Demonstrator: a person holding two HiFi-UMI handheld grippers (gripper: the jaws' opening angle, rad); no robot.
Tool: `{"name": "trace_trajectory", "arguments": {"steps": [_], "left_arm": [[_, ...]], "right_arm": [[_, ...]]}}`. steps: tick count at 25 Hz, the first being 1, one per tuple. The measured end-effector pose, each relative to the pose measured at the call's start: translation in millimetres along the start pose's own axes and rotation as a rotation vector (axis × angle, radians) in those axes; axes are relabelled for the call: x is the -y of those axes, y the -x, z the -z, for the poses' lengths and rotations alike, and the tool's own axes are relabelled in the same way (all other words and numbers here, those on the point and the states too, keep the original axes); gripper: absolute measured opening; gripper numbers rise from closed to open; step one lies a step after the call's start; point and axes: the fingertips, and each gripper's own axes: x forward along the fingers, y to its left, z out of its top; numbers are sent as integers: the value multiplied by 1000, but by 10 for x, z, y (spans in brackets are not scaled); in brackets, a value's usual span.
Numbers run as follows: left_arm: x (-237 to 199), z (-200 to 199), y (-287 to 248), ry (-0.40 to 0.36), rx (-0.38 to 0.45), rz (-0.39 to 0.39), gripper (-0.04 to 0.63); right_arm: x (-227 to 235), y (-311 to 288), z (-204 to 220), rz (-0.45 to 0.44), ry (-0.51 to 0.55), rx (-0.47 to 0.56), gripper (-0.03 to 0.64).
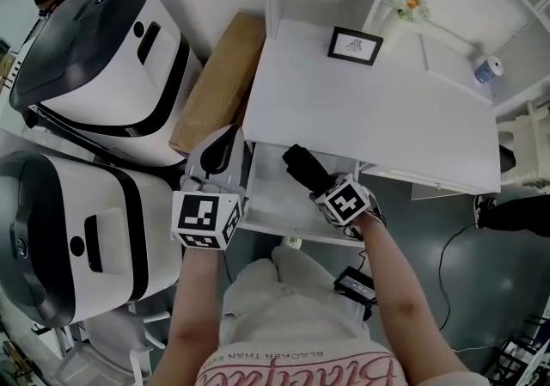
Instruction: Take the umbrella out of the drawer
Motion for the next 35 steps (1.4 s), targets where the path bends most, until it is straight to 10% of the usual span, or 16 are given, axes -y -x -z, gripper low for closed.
{"name": "trace_trajectory", "arguments": {"steps": [35], "left_arm": [[126, -951, -224, -77, 202, 54, 9]], "right_arm": [[480, 2034, -1325, 308, -71, 624, 238]]}}
